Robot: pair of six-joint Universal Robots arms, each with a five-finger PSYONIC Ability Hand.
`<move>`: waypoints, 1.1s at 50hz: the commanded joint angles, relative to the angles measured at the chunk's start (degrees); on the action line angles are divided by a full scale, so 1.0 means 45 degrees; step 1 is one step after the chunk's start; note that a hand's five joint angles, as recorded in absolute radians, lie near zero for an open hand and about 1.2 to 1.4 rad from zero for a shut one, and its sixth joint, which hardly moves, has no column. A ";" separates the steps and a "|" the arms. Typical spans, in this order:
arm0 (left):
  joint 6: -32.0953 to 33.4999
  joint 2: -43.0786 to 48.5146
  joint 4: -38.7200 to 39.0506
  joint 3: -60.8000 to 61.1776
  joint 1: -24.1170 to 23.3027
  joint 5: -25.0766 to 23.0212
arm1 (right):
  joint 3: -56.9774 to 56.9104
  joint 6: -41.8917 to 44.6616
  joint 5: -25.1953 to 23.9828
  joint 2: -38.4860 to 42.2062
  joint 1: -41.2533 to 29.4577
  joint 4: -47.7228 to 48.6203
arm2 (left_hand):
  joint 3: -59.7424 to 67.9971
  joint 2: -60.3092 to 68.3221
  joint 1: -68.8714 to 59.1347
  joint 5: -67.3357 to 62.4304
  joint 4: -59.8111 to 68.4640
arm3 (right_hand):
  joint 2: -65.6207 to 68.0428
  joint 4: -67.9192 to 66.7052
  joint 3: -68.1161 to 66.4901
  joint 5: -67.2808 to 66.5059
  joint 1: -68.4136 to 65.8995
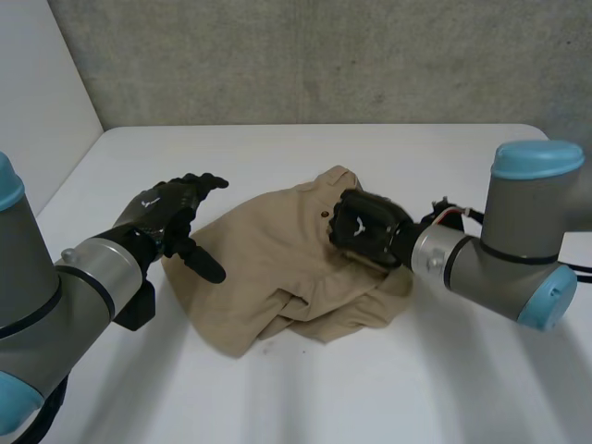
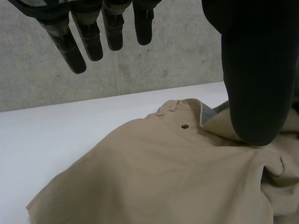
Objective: Fold the shorts.
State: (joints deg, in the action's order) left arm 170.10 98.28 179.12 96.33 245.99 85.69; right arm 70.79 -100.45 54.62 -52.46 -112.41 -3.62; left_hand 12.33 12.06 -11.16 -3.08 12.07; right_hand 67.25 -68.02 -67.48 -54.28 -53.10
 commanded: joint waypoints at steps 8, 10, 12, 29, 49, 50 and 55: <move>0.0423 -0.0180 -0.0077 0.0546 -0.1734 0.0000 | 0.0048 -0.9685 0.6411 -0.2050 0.0350 0.2523 | 0.0277 0.0337 -0.0537 -0.0111 0.0335 | 0.2833 -0.2663 -0.2782 -0.3494 -0.5977; 0.0423 -0.0044 -0.0057 0.0683 -0.2125 0.0019 | 0.0244 -1.0020 0.7019 -0.2227 0.0604 0.2484 | 0.0798 0.0858 -0.1059 -0.0633 0.0856 | 0.2833 -0.2663 -0.2782 -0.3494 -0.5977; 0.0423 0.0093 -0.0019 0.0780 -0.2495 0.0019 | 0.0634 -1.0391 0.7743 -0.2404 0.0956 0.2406 | 0.0949 0.1009 -0.1210 -0.0784 0.1007 | 0.2833 -0.2663 -0.2782 -0.3494 -0.5977; 0.0442 0.3491 0.0041 -0.0507 -0.5211 0.0819 | 0.3408 -1.2130 0.7863 -0.2599 0.1522 0.2269 | 0.3155 0.3215 -0.3415 -0.2990 0.3213 | 0.2833 -0.2663 -0.2782 -0.3494 -0.5977; 0.0462 0.7085 -0.0389 -0.4354 -0.5407 0.2694 | 0.4932 -1.2228 0.6945 -0.2990 0.1992 0.3109 | 0.4090 0.4150 -0.4350 -0.3924 0.4148 | 0.2833 -0.2663 -0.2782 -0.3494 -0.5977; 0.0481 0.7182 -0.0409 -0.4472 -0.5388 0.2811 | 0.4952 -1.2228 0.6906 -0.2990 0.2011 0.3109 | 0.4127 0.4187 -0.4387 -0.3961 0.4185 | 0.2833 -0.2663 -0.2782 -0.3494 -0.5977; 0.0890 0.7593 -0.0429 -0.4883 -0.5290 0.2988 | 0.5089 -1.2228 0.6827 -0.3048 0.1992 0.3109 | 0.5061 0.5121 -0.5321 -0.4896 0.5119 | 0.2833 -0.2663 -0.2782 -0.3494 -0.5977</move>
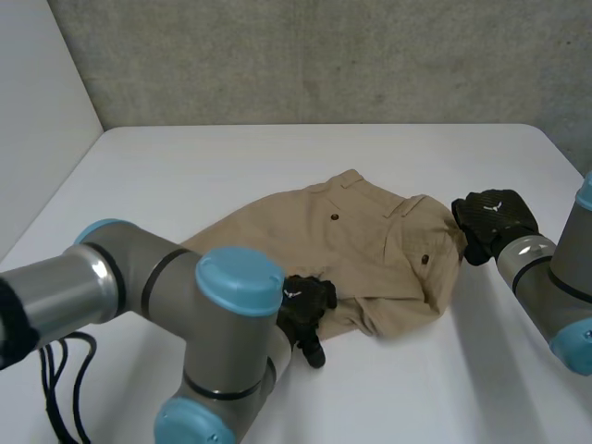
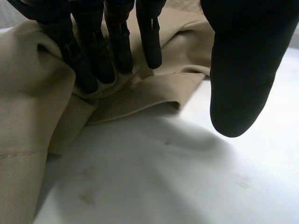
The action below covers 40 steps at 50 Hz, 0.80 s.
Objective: Fold the shorts.
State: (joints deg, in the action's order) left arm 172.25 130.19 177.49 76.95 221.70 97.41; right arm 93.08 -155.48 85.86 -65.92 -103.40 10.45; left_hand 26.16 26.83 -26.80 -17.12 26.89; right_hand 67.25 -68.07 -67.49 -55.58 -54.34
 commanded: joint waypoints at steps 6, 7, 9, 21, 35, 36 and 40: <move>0.1233 0.0855 0.0031 -0.0634 0.0108 0.0444 | 0.0253 0.0001 -0.0114 -0.0057 -0.0029 -0.0017 | 0.2063 0.1913 -0.1920 -0.1851 0.1902 | 0.2833 -0.2651 -0.2781 -0.3204 -0.5703; 0.1273 0.0932 0.0031 -0.0711 0.0108 0.0444 | 0.0253 0.0001 -0.0114 -0.0057 -0.0029 -0.0017 | 0.2063 0.1914 -0.1921 -0.1851 0.1902 | 0.2833 -0.2651 -0.2781 -0.3204 -0.5703; 0.1312 0.0972 0.0050 -0.0770 0.0108 0.0444 | 0.0272 0.0020 -0.0114 -0.0057 -0.0068 -0.0017 | 0.2175 0.2025 -0.2032 -0.1963 0.2014 | 0.2833 -0.2651 -0.2781 -0.3204 -0.5703; 0.1331 0.1011 0.0089 -0.1181 0.0128 0.0405 | 0.0448 0.0040 -0.0114 -0.0057 -0.0088 0.0003 | 0.4082 0.3932 -0.3939 -0.3870 0.3921 | 0.2833 -0.2651 -0.2781 -0.3204 -0.5703; 0.1312 0.1324 0.0070 -0.1630 0.0069 0.0366 | 0.0487 0.0099 -0.0114 -0.0057 -0.0166 0.0100 | 0.4044 0.3895 -0.3902 -0.3832 0.3884 | 0.2833 -0.2651 -0.2781 -0.3204 -0.5703; 0.1331 0.1363 0.0089 -0.1727 0.0069 0.0366 | 0.0487 0.0099 -0.0114 -0.0057 -0.0166 0.0100 | 0.4044 0.3895 -0.3902 -0.3832 0.3884 | 0.2833 -0.2651 -0.2781 -0.3204 -0.5703; 0.1351 0.1460 0.0070 -0.1923 0.0069 0.0366 | 0.0526 0.0138 -0.0114 -0.0057 -0.0166 0.0100 | 0.4342 0.4192 -0.4199 -0.4130 0.4181 | 0.2833 -0.2651 -0.2781 -0.3204 -0.5703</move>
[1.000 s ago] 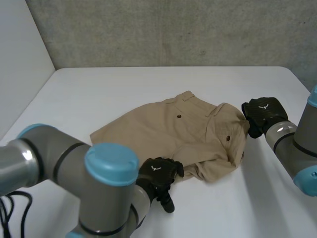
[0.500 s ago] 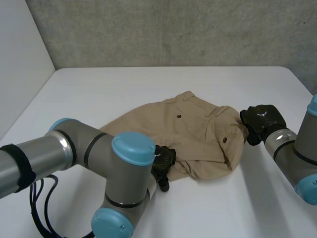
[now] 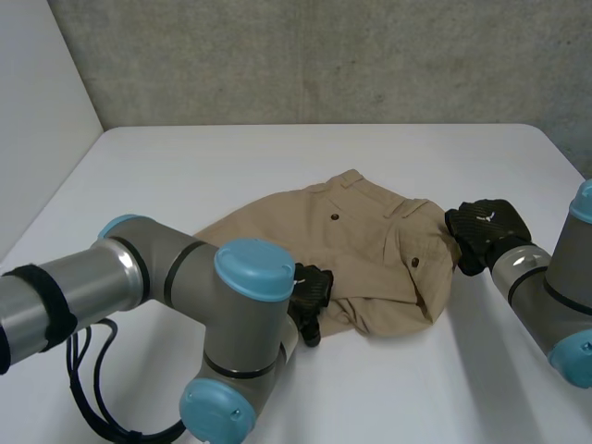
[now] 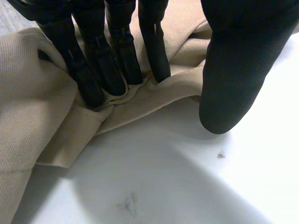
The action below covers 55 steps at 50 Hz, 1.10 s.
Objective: Fold the shorts.
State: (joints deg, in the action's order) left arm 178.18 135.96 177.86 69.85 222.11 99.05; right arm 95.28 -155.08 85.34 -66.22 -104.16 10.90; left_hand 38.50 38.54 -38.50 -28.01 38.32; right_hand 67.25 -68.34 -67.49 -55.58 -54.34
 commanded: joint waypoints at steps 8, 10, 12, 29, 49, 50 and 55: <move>0.0034 0.0352 -0.0013 -0.0640 -0.0022 0.0000 | 0.0058 0.0067 0.0000 0.0008 -0.0038 -0.0001 | 0.2461 0.2453 -0.2461 -0.2569 0.2500 | 0.2833 -0.2592 -0.2781 -0.3204 -0.5703; 0.0034 0.0352 -0.0013 -0.0659 -0.0022 0.0000 | 0.0058 0.0067 0.0000 0.0008 -0.0038 -0.0001 | 0.2647 0.2638 -0.2647 -0.2755 0.2686 | 0.2833 -0.2592 -0.2781 -0.3204 -0.5703; 0.0015 0.0352 -0.0013 -0.0679 -0.0022 0.0000 | 0.0058 0.0067 0.0000 0.0008 -0.0038 -0.0001 | 0.3618 0.3610 -0.3618 -0.3726 0.3657 | 0.2833 -0.2592 -0.2781 -0.3204 -0.5703; 0.0054 -0.2241 -0.0306 -0.0017 0.0309 0.0117 | 0.0038 0.0320 -0.0098 -0.0672 0.0118 -0.0429 | 0.9222 0.9214 -0.9222 -0.9331 0.9262 | 0.2833 -0.2592 -0.2781 -0.3204 -0.5703; 0.0132 -1.1324 -0.1869 0.5627 0.3550 -0.0917 | 0.0955 0.3112 -0.0820 -0.5106 0.0430 -0.5292 | 0.9222 0.9214 -0.9222 -0.9331 0.9262 | 0.2833 -0.2592 -0.2781 -0.3204 -0.5703; 0.0132 -1.1656 -0.1888 0.5881 0.3707 -0.1034 | 0.1246 0.3578 -0.0820 -0.5728 0.0663 -0.5642 | 0.9222 0.9214 -0.9222 -0.9331 0.9262 | 0.2833 -0.2592 -0.2781 -0.3204 -0.5703; 0.0462 -1.3550 -0.2199 0.7461 0.4663 -0.1950 | 0.1990 0.5026 -0.0801 -0.7333 0.0958 -0.7088 | 0.9222 0.9214 -0.9222 -0.9331 0.9262 | 0.2833 -0.2592 -0.2781 -0.3204 -0.5703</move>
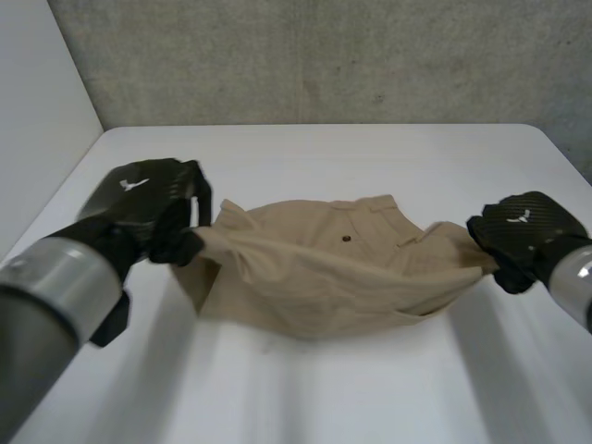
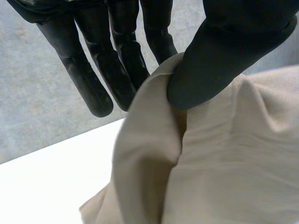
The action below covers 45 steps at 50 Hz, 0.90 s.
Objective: Fold the shorts.
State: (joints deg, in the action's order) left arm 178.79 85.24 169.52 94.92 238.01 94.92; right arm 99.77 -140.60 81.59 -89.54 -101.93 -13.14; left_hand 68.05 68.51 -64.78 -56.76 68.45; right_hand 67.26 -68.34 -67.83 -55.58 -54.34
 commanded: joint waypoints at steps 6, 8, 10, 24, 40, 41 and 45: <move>0.0795 -0.3804 -0.1304 0.2908 0.2049 -0.1600 | 0.1402 0.2845 -0.0024 -0.3848 0.0932 -0.3718 | 0.2655 0.2553 -0.3381 -0.2943 0.2566 | 0.2832 -0.2592 -0.2705 -0.3204 -0.5703; 0.0912 -0.4272 -0.1596 0.3278 0.2361 -0.1873 | 0.1441 0.2847 -0.0083 -0.4105 0.0991 -0.3916 | 0.2655 0.2553 -0.3381 -0.2943 0.2566 | 0.2832 -0.2592 -0.2705 -0.3204 -0.5703; 0.0951 -0.4450 -0.1656 0.3494 0.2538 -0.2088 | 0.1538 0.2847 -0.0258 -0.4203 0.0972 -0.4052 | 0.2655 0.2553 -0.3381 -0.2943 0.2566 | 0.2832 -0.2592 -0.2705 -0.3204 -0.5703; 0.0971 -0.1857 0.0509 0.4219 0.3242 -0.3203 | 0.1366 0.2574 -0.1549 -0.1475 0.0602 -0.2104 | 0.2655 0.2553 -0.3381 -0.2943 0.2566 | 0.2832 -0.2592 -0.2705 -0.3204 -0.5703; -0.0023 0.2131 0.1761 -0.4526 0.2949 -0.2130 | -0.4669 -0.0764 0.0638 0.0914 -0.1606 0.3363 | 0.2655 0.2553 -0.3381 -0.2943 0.2566 | 0.2832 -0.2592 -0.2705 -0.3204 -0.5703; -0.0450 0.2112 0.1781 -0.5672 0.2930 -0.1761 | -0.4904 -0.1018 0.0755 0.0836 -0.1625 0.3891 | 0.2655 0.2553 -0.3381 -0.2943 0.2566 | 0.2832 -0.2592 -0.2705 -0.3204 -0.5703; -0.1311 0.1898 0.1762 -0.7631 0.3046 -0.1153 | -0.5706 -0.1801 0.1517 -0.0217 -0.1704 0.6021 | 0.2655 0.2553 -0.3381 -0.2943 0.2566 | 0.2832 -0.2592 -0.2705 -0.3204 -0.5703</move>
State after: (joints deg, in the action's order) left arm 178.39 94.95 177.69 74.46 251.43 85.48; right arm 79.65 -143.53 84.54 -85.35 -109.02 1.08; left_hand 68.14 68.68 -65.04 -57.35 68.47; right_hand 67.59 -68.34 -67.83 -56.30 -54.34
